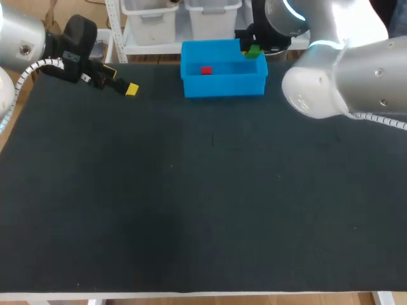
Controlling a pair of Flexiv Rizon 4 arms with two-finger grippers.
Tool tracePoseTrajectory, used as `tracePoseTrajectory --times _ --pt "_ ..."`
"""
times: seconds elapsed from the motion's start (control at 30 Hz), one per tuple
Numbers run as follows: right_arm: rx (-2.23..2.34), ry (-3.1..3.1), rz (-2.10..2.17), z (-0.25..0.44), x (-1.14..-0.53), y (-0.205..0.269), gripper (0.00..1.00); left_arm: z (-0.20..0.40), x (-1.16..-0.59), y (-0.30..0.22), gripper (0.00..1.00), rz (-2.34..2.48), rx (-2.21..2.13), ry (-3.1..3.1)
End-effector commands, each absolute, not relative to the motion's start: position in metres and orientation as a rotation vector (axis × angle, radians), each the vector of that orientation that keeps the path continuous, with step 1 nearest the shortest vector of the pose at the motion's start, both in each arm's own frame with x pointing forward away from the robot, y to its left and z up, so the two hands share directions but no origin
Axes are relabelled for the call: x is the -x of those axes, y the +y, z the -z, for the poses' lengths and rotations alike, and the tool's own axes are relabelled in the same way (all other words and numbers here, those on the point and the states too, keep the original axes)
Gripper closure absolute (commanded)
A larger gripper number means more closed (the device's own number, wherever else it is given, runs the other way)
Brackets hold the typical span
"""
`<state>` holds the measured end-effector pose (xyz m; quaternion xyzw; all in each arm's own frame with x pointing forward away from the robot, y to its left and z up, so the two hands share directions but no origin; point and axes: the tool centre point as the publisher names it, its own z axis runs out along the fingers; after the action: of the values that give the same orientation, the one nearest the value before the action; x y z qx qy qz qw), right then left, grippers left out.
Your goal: Use the left arm to pick the red cube and place it into the blue plastic box first, then use the right arm to grasp the green cube and put it into the same blue plastic box after the first action is fully finished.
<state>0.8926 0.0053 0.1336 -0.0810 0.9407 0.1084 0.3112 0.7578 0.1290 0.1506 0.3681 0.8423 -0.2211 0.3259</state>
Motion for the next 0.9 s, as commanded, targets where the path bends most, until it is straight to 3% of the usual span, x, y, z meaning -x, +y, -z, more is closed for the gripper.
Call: tracePoseTrajectory --times 0.03,0.47,0.9 --pt "0.238 2.522 -0.308 -0.124 -0.927 0.008 1.0 -0.149 -0.758 0.13 0.0 0.584 -0.967 2.201" --pt "0.282 2.545 -0.339 -0.101 -0.98 0.003 1.0 -0.149 -0.758 0.13 0.0 0.584 -0.967 2.201" --pt "0.305 2.583 -0.381 -0.084 -0.992 0.009 1.0 -0.149 -0.758 0.13 0.0 0.584 -0.967 2.201"
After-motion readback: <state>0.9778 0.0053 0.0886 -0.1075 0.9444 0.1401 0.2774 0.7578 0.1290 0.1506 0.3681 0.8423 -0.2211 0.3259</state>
